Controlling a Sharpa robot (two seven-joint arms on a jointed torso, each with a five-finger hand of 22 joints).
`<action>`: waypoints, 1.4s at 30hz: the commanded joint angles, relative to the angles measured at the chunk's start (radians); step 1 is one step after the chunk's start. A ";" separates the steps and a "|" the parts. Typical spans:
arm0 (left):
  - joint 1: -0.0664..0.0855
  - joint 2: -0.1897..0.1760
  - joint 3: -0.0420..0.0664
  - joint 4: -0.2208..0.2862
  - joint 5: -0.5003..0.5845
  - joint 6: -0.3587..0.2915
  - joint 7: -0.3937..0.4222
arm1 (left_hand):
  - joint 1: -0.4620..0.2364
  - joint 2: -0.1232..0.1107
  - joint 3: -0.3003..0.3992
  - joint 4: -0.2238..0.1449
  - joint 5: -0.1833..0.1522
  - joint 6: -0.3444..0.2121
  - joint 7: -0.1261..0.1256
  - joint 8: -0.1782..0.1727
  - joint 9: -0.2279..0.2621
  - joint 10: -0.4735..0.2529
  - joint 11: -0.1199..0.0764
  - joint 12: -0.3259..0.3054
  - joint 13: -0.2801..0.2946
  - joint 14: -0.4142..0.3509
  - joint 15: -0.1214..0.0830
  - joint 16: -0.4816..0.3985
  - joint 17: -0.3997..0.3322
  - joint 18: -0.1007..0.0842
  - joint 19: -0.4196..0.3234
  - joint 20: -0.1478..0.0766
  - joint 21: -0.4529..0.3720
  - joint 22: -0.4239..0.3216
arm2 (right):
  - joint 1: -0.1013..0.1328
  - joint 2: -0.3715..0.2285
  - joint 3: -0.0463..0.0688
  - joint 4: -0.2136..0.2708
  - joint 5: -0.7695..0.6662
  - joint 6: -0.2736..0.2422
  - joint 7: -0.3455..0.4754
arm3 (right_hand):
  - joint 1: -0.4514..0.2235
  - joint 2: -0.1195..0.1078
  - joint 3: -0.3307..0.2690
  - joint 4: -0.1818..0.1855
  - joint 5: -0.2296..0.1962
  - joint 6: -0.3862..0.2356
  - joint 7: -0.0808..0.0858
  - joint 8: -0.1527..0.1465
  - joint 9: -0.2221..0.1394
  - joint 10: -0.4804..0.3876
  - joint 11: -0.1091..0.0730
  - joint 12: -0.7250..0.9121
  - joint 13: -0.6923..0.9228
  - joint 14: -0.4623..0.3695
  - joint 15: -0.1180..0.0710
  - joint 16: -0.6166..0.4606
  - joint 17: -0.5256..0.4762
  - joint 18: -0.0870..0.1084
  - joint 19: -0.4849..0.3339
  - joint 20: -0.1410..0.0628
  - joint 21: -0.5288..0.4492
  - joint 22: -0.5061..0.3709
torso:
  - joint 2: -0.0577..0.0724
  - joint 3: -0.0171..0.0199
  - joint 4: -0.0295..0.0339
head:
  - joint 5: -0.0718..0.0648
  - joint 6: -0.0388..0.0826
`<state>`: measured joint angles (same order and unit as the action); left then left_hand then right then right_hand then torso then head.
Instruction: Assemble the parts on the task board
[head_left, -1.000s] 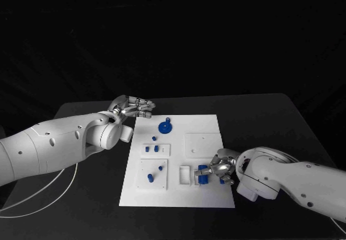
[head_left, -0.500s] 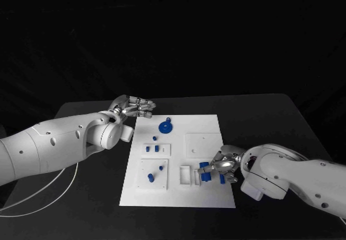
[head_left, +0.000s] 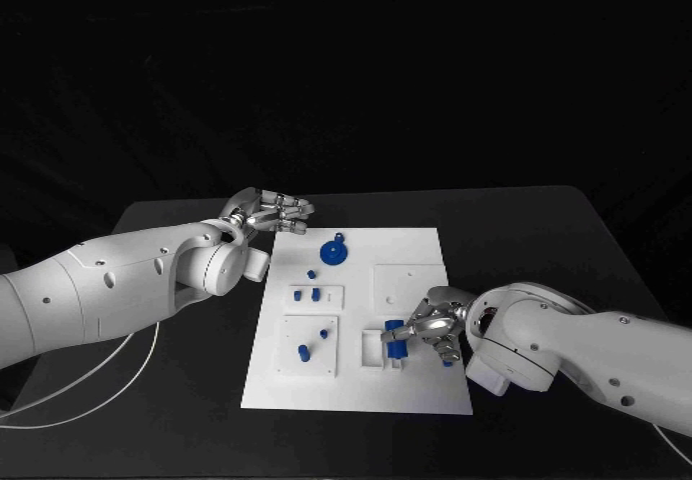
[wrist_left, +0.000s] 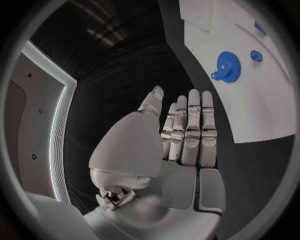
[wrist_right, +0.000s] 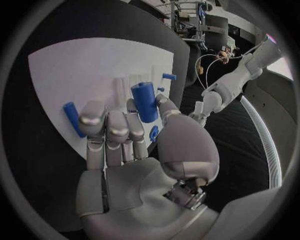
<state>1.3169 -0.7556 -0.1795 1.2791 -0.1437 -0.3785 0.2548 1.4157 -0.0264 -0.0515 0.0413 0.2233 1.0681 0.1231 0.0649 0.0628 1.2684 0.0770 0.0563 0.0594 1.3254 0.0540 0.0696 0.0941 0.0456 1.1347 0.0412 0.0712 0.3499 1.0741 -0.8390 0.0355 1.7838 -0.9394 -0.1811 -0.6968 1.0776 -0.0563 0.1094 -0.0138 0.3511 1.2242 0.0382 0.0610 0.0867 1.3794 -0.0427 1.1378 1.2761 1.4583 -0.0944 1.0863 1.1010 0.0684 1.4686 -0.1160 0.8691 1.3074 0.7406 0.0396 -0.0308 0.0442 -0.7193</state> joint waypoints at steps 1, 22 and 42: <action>0.001 0.001 0.000 0.004 -0.004 0.012 0.003 | -0.003 0.001 -0.005 0.003 0.002 -0.008 0.002 -0.002 0.000 -0.003 0.002 0.002 0.001 0.000 0.004 0.000 0.001 -0.009 0.005 -0.001 0.007 -0.001 | 0.000 0.018 -0.004 -0.015 0.014 0.015 -0.029 | 0.007 0.005 -0.003 0.007 -0.011 0.005 0.002 0.003 0.001 0.005 -0.002 -0.003 -0.002 -0.001 -0.006 0.001 -0.001 -0.008 0.055 -0.007 0.003 0.103 | 0.000 0.0006 0.0002 | 0.001 -0.002; 0.002 0.002 0.000 0.005 -0.005 0.019 -0.004 | -0.009 0.000 -0.011 0.006 0.000 -0.010 0.003 -0.002 0.000 -0.005 0.004 0.002 0.001 -0.001 0.005 0.000 0.001 -0.009 0.005 0.000 0.006 -0.006 | 0.001 0.085 -0.041 -0.074 -0.012 0.039 -0.030 | 0.012 0.000 -0.012 0.046 -0.047 0.010 0.001 0.003 0.006 0.002 -0.003 -0.012 -0.009 -0.002 -0.007 -0.005 -0.001 -0.008 0.055 -0.007 -0.003 0.103 | 0.001 0.0018 0.0004 | 0.006 -0.007; 0.002 0.001 0.000 0.005 -0.007 0.025 -0.014 | -0.014 -0.001 -0.015 0.010 -0.001 -0.013 0.004 -0.002 0.000 -0.008 0.005 0.003 0.001 -0.004 0.007 -0.001 0.001 -0.009 0.004 0.001 0.006 -0.011 | 0.002 0.106 -0.049 -0.097 -0.026 0.061 -0.032 | 0.006 -0.016 -0.012 0.092 -0.090 0.010 0.002 0.003 0.010 -0.001 -0.002 -0.017 -0.014 -0.002 -0.006 -0.010 0.001 -0.008 0.055 -0.007 -0.007 0.102 | 0.000 0.0014 -0.0010 | 0.009 -0.008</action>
<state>1.3174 -0.7558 -0.1800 1.2815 -0.1450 -0.3691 0.2412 1.4115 -0.0306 -0.0613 0.0511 0.2234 1.0646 0.1267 0.0649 0.0627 1.2648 0.0806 0.0563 0.0594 1.3232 0.0562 0.0695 0.0937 0.0456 1.1346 0.0412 0.0712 0.3399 1.0824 -0.7353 -0.0081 1.6960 -0.9440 -0.1390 -0.6925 1.0833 -0.0652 0.0972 0.0739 0.2619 1.2346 0.0401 0.0686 0.0974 1.3834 -0.0430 1.1253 1.2633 1.4543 -0.0947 1.0801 1.1009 0.0684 1.4686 -0.1160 0.8690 1.3073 0.7407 0.0408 -0.0315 0.0534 -0.7282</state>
